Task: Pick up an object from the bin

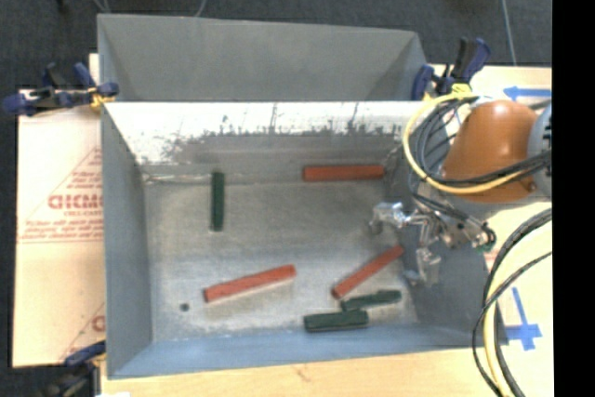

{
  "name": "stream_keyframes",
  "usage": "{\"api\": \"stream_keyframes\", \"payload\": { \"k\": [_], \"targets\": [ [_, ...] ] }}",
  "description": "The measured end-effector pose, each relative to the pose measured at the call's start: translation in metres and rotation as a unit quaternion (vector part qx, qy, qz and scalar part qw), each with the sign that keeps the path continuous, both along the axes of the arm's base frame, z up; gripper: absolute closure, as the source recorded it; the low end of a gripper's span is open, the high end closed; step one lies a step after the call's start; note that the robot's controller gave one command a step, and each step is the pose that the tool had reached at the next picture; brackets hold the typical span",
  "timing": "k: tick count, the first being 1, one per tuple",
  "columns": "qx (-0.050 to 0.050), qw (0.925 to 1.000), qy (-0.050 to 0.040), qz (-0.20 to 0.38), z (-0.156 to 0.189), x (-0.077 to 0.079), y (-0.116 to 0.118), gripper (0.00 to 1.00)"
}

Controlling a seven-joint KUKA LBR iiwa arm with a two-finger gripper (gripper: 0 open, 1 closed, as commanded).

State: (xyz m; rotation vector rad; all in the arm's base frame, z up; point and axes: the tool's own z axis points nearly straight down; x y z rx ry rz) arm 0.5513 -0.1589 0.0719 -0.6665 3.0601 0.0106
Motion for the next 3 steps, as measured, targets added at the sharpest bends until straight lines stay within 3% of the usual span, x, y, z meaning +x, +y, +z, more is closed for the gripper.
{"api": "stream_keyframes", "payload": {
  "k": [1, 2, 3],
  "targets": [
    [-0.004, 0.9989, 0.001, 0.048, 0.0, -0.017, 0.044, 0.0],
    [-0.005, 0.9989, -0.0004, 0.047, 0.0, -0.016, 0.042, 1.0],
    [-0.006, 0.9977, -0.0009, 0.067, 0.132, -0.043, 0.053, 1.0]
  ]
}}
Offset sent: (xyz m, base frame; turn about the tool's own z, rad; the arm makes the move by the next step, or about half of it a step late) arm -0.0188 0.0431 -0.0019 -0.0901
